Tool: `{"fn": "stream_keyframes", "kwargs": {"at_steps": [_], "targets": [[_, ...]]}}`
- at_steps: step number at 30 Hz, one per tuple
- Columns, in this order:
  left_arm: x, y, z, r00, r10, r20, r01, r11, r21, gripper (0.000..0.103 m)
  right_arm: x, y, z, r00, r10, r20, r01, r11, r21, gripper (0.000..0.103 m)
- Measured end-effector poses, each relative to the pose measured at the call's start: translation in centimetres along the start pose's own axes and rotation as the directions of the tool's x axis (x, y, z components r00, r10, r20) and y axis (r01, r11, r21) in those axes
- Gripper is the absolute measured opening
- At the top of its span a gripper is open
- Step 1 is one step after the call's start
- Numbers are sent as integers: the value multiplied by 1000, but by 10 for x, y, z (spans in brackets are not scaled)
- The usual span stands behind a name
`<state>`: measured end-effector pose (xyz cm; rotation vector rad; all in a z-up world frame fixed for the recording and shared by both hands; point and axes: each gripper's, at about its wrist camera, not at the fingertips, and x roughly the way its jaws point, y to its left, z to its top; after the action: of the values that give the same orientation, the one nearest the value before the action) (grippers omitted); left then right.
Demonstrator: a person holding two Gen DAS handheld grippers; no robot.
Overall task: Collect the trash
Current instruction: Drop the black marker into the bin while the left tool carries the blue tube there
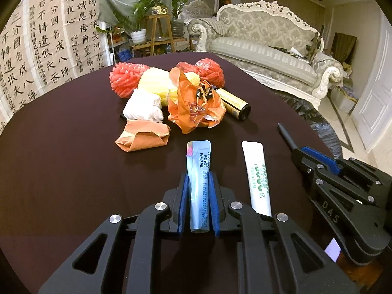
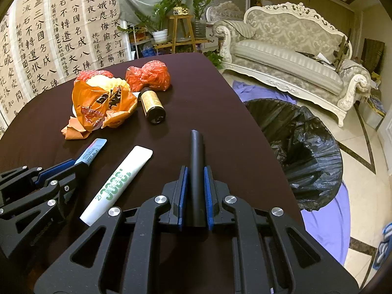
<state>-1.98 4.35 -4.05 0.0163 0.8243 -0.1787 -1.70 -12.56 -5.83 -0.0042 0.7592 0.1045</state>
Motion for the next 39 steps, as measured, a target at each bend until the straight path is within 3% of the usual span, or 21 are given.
{"fn": "stream_keyframes", "kwargs": {"at_steps": [11, 19, 29, 39], "targets": [[-22, 0, 8, 997, -50, 60, 51, 999, -1, 18, -13, -13, 2, 1000, -14, 24, 13, 999, 40, 13], [-30, -18, 31, 987, -86, 133, 82, 996, 31, 18, -27, -39, 14, 993, -74, 91, 66, 994, 87, 13], [-9, -63, 70, 977, -127, 172, 115, 991, 74, 18, -26, -92, 30, 971, -195, 139, 171, 971, 167, 13], [30, -111, 97, 979, -131, 156, 114, 987, 116, 18, -8, -135, 42, 957, -248, 149, 211, 951, 226, 13]]}}
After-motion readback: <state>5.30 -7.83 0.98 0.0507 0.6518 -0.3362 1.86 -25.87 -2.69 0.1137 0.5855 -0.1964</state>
